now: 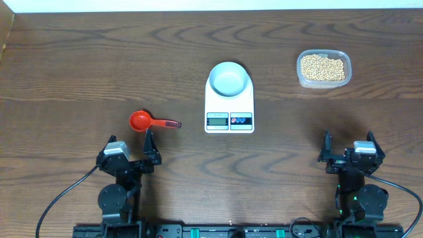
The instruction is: Scoop item into bowl and weigh 50g on scale
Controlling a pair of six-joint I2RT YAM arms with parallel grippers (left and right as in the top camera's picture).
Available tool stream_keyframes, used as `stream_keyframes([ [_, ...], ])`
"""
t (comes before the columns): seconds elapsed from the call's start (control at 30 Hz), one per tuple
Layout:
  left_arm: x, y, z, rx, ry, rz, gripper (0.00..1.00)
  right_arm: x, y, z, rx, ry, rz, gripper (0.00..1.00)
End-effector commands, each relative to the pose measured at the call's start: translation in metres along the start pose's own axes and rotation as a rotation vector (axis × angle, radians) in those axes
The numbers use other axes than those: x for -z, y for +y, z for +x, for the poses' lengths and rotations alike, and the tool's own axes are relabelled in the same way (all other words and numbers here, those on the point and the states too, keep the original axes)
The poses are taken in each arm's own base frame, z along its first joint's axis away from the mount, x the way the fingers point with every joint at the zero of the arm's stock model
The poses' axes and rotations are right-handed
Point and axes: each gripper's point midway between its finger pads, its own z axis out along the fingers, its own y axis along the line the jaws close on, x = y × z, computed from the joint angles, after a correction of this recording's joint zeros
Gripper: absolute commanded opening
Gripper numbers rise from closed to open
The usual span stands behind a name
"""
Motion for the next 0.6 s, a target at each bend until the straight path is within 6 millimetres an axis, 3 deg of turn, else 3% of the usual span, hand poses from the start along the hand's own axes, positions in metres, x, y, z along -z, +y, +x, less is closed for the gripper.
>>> stream_keyframes([
  [0.0,0.006,-0.006,-0.028,0.005,-0.060,0.019,0.98,0.000,-0.003,0.001,-0.015,0.004,0.018,0.99],
  [0.27,0.005,-0.010,-0.047,0.006,-0.049,0.017,0.98,0.000,-0.003,0.001,-0.015,0.004,0.018,0.99],
  [0.57,-0.015,-0.014,-0.081,0.112,0.051,-0.023,0.98,0.000,-0.003,0.001,-0.015,0.004,0.018,0.99],
])
